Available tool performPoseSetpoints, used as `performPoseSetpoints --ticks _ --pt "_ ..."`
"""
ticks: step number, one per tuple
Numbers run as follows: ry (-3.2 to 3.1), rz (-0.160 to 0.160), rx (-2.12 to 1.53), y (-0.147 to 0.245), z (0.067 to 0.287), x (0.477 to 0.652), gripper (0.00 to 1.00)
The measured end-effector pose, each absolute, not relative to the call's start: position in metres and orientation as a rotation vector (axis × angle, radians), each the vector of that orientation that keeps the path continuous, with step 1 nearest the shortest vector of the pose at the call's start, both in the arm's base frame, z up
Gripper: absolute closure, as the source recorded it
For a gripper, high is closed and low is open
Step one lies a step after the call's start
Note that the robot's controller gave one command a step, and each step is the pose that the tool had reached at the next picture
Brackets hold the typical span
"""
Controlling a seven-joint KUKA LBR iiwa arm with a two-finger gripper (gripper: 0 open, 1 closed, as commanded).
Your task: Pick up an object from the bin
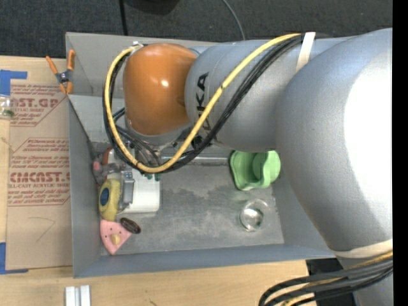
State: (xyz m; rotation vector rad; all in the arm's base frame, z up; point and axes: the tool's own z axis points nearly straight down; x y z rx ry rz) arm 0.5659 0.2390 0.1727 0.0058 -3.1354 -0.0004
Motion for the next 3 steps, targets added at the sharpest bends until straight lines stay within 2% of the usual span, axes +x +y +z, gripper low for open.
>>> performPoseSetpoints --ticks 2,3 --pt "-3.144 -0.004 0.000 0.238 0.177 0.567 0.00" --pt "-3.137 0.002 0.015 0.240 0.151 0.556 0.00"
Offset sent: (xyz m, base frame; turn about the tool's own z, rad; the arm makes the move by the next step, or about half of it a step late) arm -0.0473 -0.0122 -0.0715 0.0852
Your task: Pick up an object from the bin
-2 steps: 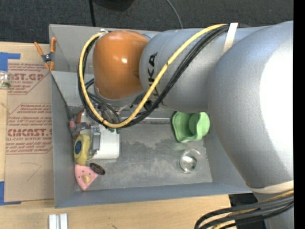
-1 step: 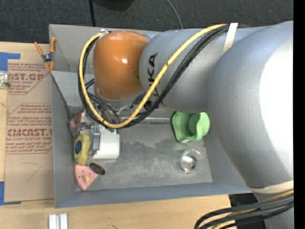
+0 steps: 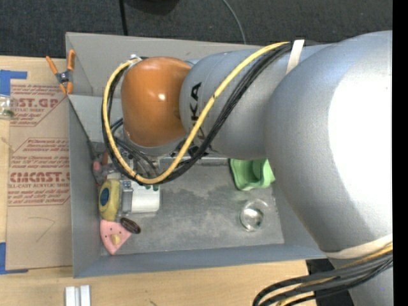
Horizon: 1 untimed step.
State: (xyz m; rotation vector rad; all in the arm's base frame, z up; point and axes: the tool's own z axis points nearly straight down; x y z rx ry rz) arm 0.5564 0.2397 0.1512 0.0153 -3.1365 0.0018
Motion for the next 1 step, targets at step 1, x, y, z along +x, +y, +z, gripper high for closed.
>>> performPoseSetpoints --ticks 1 --pt "-3.149 -0.008 0.039 0.2424 0.1282 0.5449 0.00"
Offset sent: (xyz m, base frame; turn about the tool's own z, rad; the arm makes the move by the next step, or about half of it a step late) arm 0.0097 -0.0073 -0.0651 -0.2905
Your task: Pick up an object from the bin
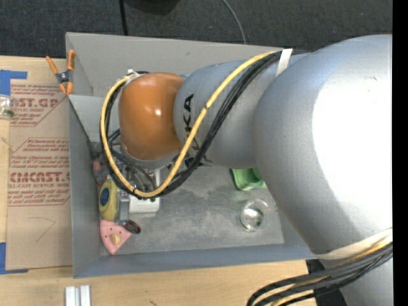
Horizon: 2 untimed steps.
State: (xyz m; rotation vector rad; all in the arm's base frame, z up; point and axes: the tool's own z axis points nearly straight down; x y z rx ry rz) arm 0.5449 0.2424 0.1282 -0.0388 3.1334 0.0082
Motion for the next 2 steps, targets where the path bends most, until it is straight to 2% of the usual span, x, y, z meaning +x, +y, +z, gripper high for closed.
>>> performPoseSetpoints --ticks 1,2 --pt "3.121 0.004 -0.315 0.238 0.102 0.557 0.00" --pt "3.122 0.009 -0.356 0.230 0.069 0.545 1.00"
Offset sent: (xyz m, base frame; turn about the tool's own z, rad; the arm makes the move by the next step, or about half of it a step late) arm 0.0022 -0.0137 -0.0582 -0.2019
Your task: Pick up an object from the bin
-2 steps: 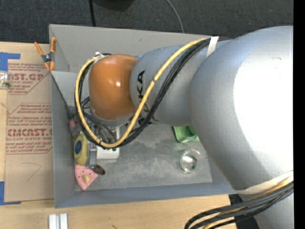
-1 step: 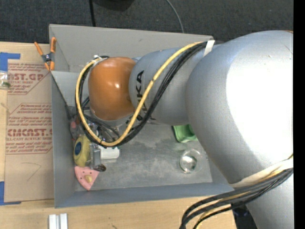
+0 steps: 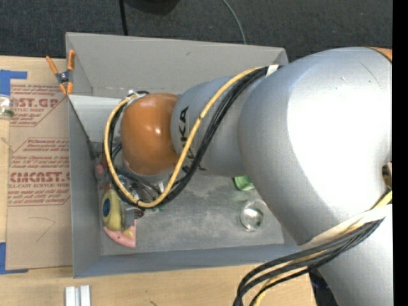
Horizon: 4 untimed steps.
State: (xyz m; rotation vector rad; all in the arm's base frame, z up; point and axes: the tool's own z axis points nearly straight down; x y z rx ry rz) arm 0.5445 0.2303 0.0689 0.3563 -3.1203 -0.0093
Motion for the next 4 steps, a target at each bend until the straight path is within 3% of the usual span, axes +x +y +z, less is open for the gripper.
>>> performPoseSetpoints --ticks 1,2,3,4 --pt "-3.120 -0.009 0.356 0.230 0.069 0.545 1.00" --pt "-3.111 -0.006 0.377 0.225 0.112 0.546 1.00" --pt "-3.134 -0.014 0.335 0.222 0.130 0.548 1.00" --pt "-3.113 -0.004 0.321 0.220 0.158 0.545 1.00"
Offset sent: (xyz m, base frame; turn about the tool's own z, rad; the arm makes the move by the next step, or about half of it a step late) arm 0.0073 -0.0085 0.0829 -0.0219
